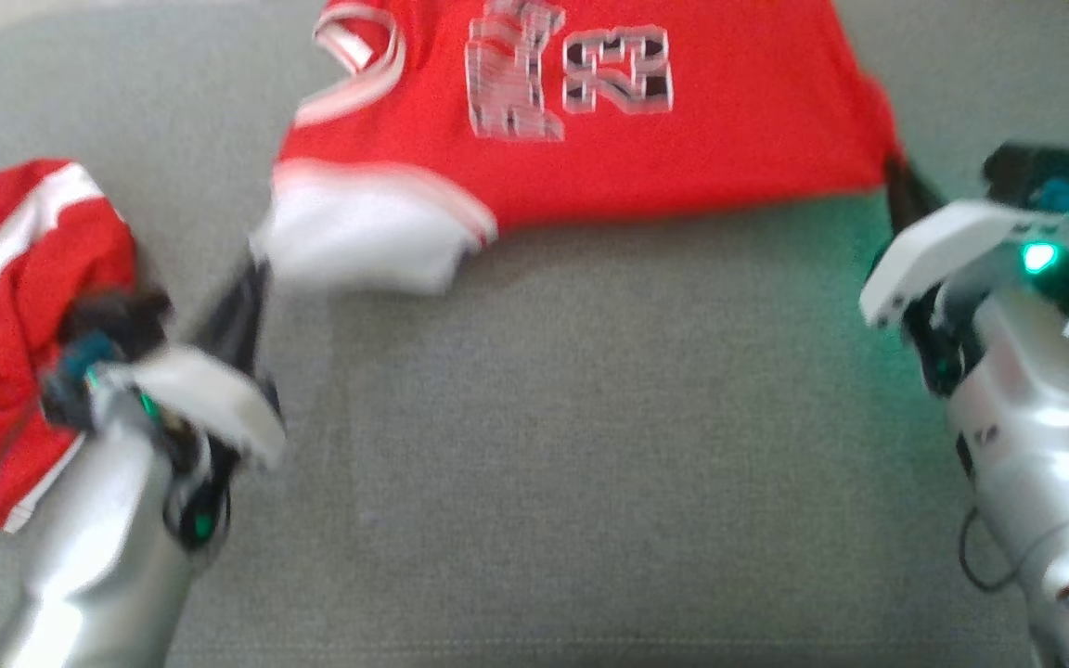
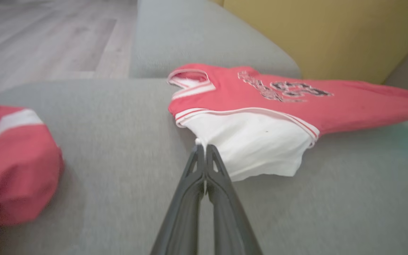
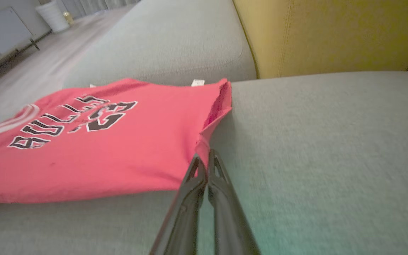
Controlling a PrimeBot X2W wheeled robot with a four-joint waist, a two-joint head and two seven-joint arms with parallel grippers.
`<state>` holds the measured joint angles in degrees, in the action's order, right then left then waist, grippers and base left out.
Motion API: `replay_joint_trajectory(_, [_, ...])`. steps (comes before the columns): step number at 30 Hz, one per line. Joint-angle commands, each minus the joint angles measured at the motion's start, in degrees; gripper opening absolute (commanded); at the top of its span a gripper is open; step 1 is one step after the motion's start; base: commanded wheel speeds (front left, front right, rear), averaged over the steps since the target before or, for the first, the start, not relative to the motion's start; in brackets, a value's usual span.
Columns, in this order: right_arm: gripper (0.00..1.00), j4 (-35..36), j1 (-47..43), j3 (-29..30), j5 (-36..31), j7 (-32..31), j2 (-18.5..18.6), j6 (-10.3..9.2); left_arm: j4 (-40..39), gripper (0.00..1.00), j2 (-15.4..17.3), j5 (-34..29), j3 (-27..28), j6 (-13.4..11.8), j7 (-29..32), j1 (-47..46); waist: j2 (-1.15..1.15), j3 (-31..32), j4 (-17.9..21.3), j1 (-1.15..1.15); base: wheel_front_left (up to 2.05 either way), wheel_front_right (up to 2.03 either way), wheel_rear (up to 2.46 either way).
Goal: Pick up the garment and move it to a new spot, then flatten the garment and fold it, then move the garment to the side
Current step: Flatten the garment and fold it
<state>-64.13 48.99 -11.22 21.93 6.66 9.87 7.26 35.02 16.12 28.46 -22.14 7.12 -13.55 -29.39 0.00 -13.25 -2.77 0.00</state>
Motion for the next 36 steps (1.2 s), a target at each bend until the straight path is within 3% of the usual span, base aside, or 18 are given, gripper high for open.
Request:
replay_joint_trajectory(1, [0.00, 0.84, -0.94, -3.52, 0.54, -1.77, 0.72, 0.23, -1.53, 0.00, 3.65, 0.97, 0.16, 0.25, 1.46, 0.87, 0.00, 3.84, -0.12, 0.00, 0.00, 0.00, 0.00])
replay_joint_trajectory(9, [0.00, 0.67, -6.62, -11.73, 3.33, -8.45, 4.27, 0.23, -6.62, 0.00, 9.38, 8.26, -7.71, 0.34, 7.91, 8.74, 0.00, 8.65, -0.65, 0.00, 0.00, 0.00, 0.00])
replay_joint_trajectory(15, [0.00, 2.04, -10.64, -17.12, 8.04, -16.10, 7.41, 0.23, -11.85, 0.00, 13.19, 16.59, -9.00, 0.35, 11.39, 13.14, 0.00, 11.76, -0.56, 0.00, 0.00, 0.00, 0.00])
replay_joint_trajectory(20, [0.00, 5.81, -14.07, -21.67, 13.63, -22.85, 10.19, 0.23, -18.20, 0.00, 17.17, 24.10, -10.42, 0.36, 15.64, 16.69, 0.00, 13.65, -0.26, 0.00, 0.00, 0.00, 0.00])
replay_joint_trajectory(36, [0.00, 18.90, -21.37, -30.90, 27.93, -44.74, 19.31, 0.23, -29.43, 0.00, 26.58, 35.68, -14.44, 0.36, 28.88, 25.29, 0.00, 16.69, 0.77, 0.00, 0.00, 0.00, 0.00])
